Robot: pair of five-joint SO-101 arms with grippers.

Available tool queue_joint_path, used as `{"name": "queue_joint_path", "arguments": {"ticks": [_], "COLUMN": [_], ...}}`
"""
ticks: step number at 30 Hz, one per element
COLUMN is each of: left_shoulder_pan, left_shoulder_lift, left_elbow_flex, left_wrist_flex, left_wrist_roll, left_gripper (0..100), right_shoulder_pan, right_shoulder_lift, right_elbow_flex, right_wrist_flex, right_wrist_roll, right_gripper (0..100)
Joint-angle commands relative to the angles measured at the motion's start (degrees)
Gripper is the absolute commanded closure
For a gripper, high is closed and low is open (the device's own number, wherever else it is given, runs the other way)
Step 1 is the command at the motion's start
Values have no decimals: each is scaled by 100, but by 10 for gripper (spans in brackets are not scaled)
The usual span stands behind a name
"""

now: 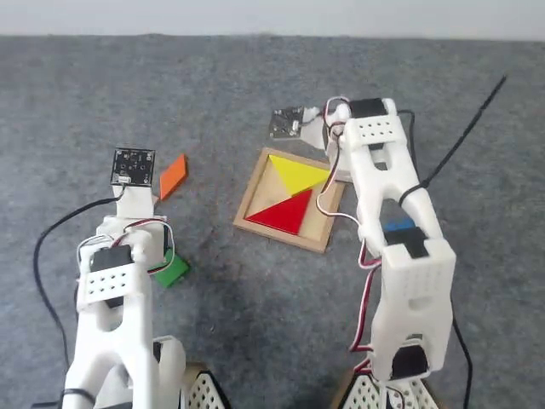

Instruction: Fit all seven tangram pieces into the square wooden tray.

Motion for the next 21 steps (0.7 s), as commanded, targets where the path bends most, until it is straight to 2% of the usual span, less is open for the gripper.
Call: {"name": "queue_joint_path", "arguments": {"ticks": [1, 5, 8, 12, 15, 18, 21], "left_shoulder_pan": [-35, -53, -53, -62, -62, -97, -413], "left_shoulder_lift": [-193, -193, -193, -211, -211, -237, -246], "left_elbow_flex": [-22, -22, -22, -22, -22, -22, -66], "left_wrist_flex": [-123, -123, -114, -105, -105, -105, -114], "left_wrist_roll": [35, 35, 35, 35, 44, 62, 88], "left_gripper": [961, 961, 961, 961, 961, 961, 961], "right_shoulder_pan": [-295, -804, -1367, -1859, -2070, -2202, -2220], "right_shoulder_lift": [-910, -1103, -892, -418, -40, 338, 602], "right_elbow_flex": [-316, -308, -193, 62, 123, 123, 123], "right_wrist_flex": [462, 980, 1077, 215, -224, -497, -875], "right_wrist_roll": [-448, -862, -1336, -2233, -2400, -2664, -3543], "right_gripper": [840, 921, 926, 854, 815, 824, 849]}}
